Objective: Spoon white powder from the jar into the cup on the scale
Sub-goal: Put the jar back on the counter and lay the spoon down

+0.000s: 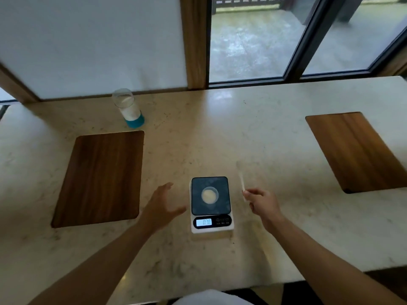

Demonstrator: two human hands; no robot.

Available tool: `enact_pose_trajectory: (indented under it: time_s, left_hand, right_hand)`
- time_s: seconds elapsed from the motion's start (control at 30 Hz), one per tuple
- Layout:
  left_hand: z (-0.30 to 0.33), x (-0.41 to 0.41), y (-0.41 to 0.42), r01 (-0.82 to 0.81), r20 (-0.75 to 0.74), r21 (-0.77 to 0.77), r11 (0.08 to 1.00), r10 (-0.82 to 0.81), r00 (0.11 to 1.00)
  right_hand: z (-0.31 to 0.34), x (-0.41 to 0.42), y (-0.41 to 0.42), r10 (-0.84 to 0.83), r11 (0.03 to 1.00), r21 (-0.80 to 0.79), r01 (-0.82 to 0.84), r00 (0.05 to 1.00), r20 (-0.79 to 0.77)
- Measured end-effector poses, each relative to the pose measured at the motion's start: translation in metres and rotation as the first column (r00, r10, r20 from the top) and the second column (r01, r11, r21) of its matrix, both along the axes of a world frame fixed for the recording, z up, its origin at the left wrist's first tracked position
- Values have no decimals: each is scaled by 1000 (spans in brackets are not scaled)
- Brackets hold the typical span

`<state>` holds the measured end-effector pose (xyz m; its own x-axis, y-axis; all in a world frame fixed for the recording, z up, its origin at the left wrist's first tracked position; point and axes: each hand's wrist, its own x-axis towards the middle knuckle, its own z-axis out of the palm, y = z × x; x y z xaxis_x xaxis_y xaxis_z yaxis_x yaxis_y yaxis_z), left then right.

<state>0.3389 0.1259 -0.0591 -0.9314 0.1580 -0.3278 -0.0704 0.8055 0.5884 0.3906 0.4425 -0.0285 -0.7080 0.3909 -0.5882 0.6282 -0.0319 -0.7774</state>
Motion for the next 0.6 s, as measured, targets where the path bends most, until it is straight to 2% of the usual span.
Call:
enact_pose_trajectory:
  time_s: [0.17,0.3,0.6]
  left_hand:
    - [-4,31,6,7,7,17,1000,-7,1000]
    - [-7,51,6,81,17,-27,996,-81,997]
    - [-10,80,9,131,-32,-109,985,-135,990]
  right_hand:
    - [-19,40,8,50,991,123,-59,996,69]
    - [-27,55,7,121,968,207,-141,987,105]
    - [-35,61,4,188,943,250,-219,972,143]
